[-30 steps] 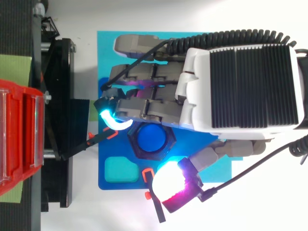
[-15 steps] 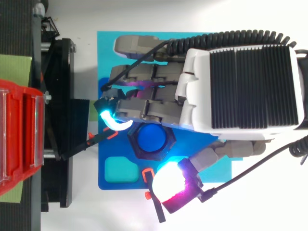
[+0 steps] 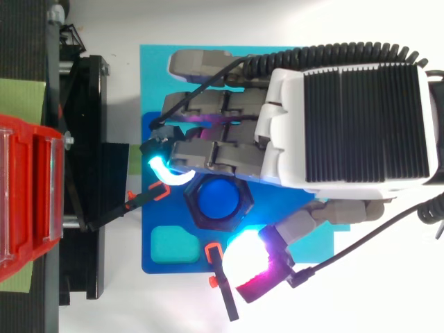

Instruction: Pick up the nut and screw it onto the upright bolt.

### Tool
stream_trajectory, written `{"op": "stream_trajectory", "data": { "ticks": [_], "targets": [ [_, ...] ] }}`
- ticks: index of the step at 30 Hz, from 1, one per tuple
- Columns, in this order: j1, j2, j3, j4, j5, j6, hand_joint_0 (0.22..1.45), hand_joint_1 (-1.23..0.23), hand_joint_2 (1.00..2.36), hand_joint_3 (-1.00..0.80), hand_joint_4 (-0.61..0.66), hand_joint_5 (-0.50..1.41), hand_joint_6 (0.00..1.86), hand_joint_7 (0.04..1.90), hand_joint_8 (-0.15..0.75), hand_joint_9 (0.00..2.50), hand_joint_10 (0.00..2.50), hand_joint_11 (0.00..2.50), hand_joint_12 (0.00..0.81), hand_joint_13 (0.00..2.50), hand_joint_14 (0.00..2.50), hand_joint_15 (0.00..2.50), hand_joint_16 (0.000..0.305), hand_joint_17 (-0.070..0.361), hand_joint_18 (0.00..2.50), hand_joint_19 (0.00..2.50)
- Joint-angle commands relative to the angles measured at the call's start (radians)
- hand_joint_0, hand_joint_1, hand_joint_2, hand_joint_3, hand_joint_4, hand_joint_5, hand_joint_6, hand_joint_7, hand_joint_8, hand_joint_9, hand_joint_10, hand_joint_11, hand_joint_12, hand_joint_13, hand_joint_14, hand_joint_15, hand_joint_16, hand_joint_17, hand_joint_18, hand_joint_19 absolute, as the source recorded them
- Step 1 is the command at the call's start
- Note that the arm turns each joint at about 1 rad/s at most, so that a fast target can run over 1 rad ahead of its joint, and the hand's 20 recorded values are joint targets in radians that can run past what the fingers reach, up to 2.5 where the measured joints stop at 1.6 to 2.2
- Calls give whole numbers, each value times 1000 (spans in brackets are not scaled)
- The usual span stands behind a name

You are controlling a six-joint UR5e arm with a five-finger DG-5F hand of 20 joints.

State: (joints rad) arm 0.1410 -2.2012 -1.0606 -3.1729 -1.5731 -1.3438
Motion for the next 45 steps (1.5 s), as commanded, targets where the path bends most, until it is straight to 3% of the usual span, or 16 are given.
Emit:
{"op": "stream_trajectory", "data": {
  "ticks": [1, 8, 26, 45],
  "targets": [
    [-3, 0, -1, -15, 2, 2, 515, -360, 1000, -500, 237, -148, 502, 762, 259, 564, 0, 0, 280, 345, 0, 0, 28, 64, 0, 0],
    [-8, 0, -1, -38, 4, -3, 515, -362, 1000, -500, 237, -148, 502, 764, 257, 563, 0, 0, 280, 345, 0, 0, 28, 64, 0, 0],
    [-9, 0, -1, -42, 2, -3, 522, -372, 1000, -500, 279, -66, 504, 1133, 278, 683, 0, 0, 263, 434, 0, 0, 25, 56, 33, 0],
    [-26, 0, -1, -53, 1, -3, 535, -385, 1000, -500, 191, 15, 501, 1295, 277, 851, 0, 0, 245, 522, 0, 0, 21, 47, 118, 0]
  ]
}}
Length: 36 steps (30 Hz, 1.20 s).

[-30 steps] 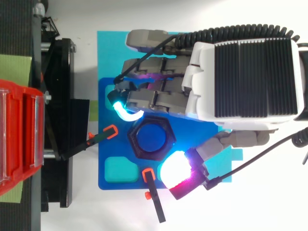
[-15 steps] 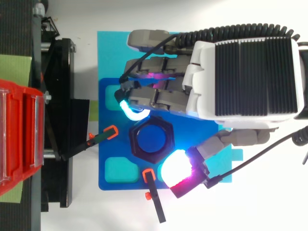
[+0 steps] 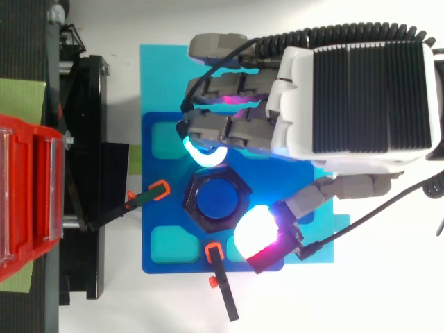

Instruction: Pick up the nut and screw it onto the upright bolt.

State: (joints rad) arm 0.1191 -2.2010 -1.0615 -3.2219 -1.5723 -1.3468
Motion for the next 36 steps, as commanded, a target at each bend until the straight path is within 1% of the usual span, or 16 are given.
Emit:
{"op": "stream_trajectory", "data": {
  "ticks": [1, 5, 7, 9, 13, 15, 18, 19, 20, 23, 24, 26, 29, 33, 36],
  "targets": [
    [-6, 0, 0, -4, 0, 0, 535, -386, 1000, -500, 190, 21, 501, 1311, 278, 873, 0, 0, 244, 532, 0, 0, 21, 47, 125, 0],
    [-10, 1, 2, -3, 0, 0, 538, -389, 1000, -500, 149, 36, 501, 1323, 273, 938, 0, 0, 240, 561, 0, 0, 20, 45, 147, 0],
    [-12, 1, 2, -3, 0, 0, 539, -389, 1000, -500, 162, 35, 501, 1327, 276, 968, 0, 0, 238, 567, 0, 0, 20, 44, 151, 0],
    [-13, 3, 2, -3, 0, 0, 539, -388, 1000, -500, 177, 22, 502, 1290, 275, 956, 0, 0, 238, 567, 0, 0, 19, 44, 151, 0],
    [-13, 10, 5, 2, -3, 0, 528, -381, 1000, -500, 256, -48, 504, 1051, 267, 897, 0, 0, 245, 536, 0, 0, 20, 46, 134, 0],
    [-15, 12, 18, 2, -3, 2, 523, -378, 1000, -500, 278, -73, 504, 963, 262, 864, 0, 0, 251, 513, 0, 0, 22, 49, 108, 0],
    [-15, 10, 44, 2, -3, 2, 515, -367, 1000, -500, 263, -101, 503, 852, 254, 819, 0, 0, 260, 473, 0, 0, 24, 54, 69, 0],
    [-13, 10, 43, 2, -3, 2, 512, -364, 1000, -500, 247, -116, 503, 801, 251, 782, 0, 0, 264, 445, 0, 0, 26, 57, 43, 0],
    [-13, 10, 44, 4, -3, 0, 512, -364, 1000, -500, 247, -116, 503, 801, 251, 782, 0, 0, 264, 445, 0, 0, 26, 57, 43, 0],
    [-9, 10, 34, 7, -2, -17, 505, -354, 1000, -500, 232, -131, 502, 760, 243, 713, 0, 0, 273, 390, 0, 0, 28, 62, 0, 0],
    [-3, 10, 18, 11, -2, -18, 502, -351, 1000, -500, 227, -132, 502, 750, 238, 697, 0, 0, 275, 377, 0, 0, 28, 64, 0, 0],
    [1, 10, 6, 17, -2, -18, 499, -346, 1000, -500, 225, -135, 502, 737, 242, 684, 0, 0, 277, 359, 0, 0, 29, 65, 0, 0],
    [4, 10, 0, 31, 0, -17, 497, -341, 1000, -500, 217, -143, 502, 714, 237, 643, 0, 0, 281, 328, 0, 0, 30, 67, 0, 0],
    [11, 10, -9, 74, 3, -17, 493, -333, 1000, -500, 212, -148, 502, 694, 236, 635, 0, 0, 283, 313, 0, 0, 31, 70, 0, 0],
    [17, 9, -9, 82, 3, -17, 492, -330, 1000, -500, 209, -149, 502, 693, 236, 623, 0, 0, 285, 306, 0, 0, 32, 71, 0, 0]
  ]
}}
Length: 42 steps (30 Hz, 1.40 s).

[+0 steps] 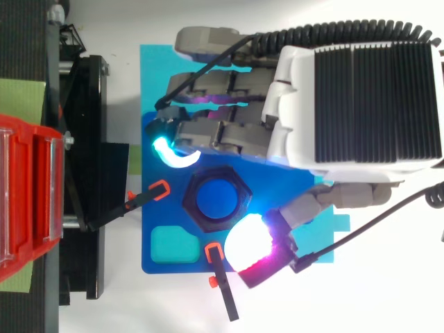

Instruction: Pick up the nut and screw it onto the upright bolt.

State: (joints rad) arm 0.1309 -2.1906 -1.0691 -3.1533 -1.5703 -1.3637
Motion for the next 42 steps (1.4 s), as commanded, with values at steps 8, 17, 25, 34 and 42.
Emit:
{"op": "stream_trajectory", "data": {
  "ticks": [8, 17, 25, 34, 42],
  "targets": [
    [13, 0, -2, 1, 3, 0, 493, -327, 1000, -500, 217, -144, 502, 724, 241, 621, 0, 0, 288, 309, 0, 0, 32, 71, 0, 0],
    [15, 0, -5, -11, 3, 0, 495, -326, 1000, -500, 229, -140, 502, 743, 247, 632, 0, 0, 285, 322, 0, 0, 31, 71, 0, 0],
    [15, 0, -5, -24, 3, 0, 502, -330, 1000, -500, 237, -134, 502, 767, 252, 640, 0, 0, 280, 347, 0, 0, 29, 66, 0, 0],
    [9, 0, -5, -44, 3, -3, 516, -347, 1000, -500, 273, -96, 504, 971, 265, 734, 0, 0, 267, 420, 0, 0, 26, 59, 8, 0],
    [6, 0, -6, -70, 1, -5, 527, -362, 1000, -500, 227, -59, 503, 1247, 274, 806, 0, 0, 257, 482, 0, 0, 23, 52, 75, 0]
  ]
}}
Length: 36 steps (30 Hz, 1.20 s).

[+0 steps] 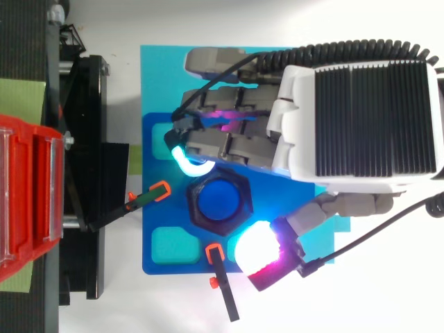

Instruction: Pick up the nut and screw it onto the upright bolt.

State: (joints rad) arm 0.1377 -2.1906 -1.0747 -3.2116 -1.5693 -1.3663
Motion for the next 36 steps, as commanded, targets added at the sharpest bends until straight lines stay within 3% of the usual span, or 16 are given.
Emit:
{"op": "stream_trajectory", "data": {
  "ticks": [1, 7, 17, 21, 22, 30, 36],
  "targets": [
    [-3, 0, 1, -13, 0, -2, 529, -367, 1000, -500, 218, -54, 503, 1270, 277, 808, 0, 0, 253, 492, 0, 0, 23, 51, 86, 0],
    [-9, 0, 1, -17, -2, -2, 540, -388, 1000, -500, 211, -4, 507, 1412, 292, 929, 0, 0, 240, 561, 0, 0, 20, 44, 171, 0],
    [-29, 9, 2, -25, -3, -2, 555, -399, 1000, -500, 138, 30, 574, 1259, 289, 1123, 0, 0, 211, 697, 0, 0, 15, 34, 323, 0],
    [-36, 20, 2, -33, -5, -2, 548, -396, 1000, -500, 164, 29, 505, 1391, 289, 1115, 0, 0, 214, 683, 0, 0, 16, 36, 306, 0],
    [-38, 37, 4, -28, -3, -2, 546, -393, 1000, -500, 174, 19, 501, 1371, 292, 1096, 0, 0, 217, 672, 0, 0, 17, 38, 295, 0],
    [-46, 37, 38, -31, -5, -11, 523, -375, 1000, -500, 275, -101, 504, 894, 276, 954, 0, 0, 243, 581, 0, 0, 21, 48, 198, 0],
    [-41, 37, 38, -25, -6, -22, 506, -351, 1000, -500, 202, -159, 502, 667, 237, 738, 0, 0, 264, 396, 0, 0, 26, 59, 10, 0]
  ]
}}
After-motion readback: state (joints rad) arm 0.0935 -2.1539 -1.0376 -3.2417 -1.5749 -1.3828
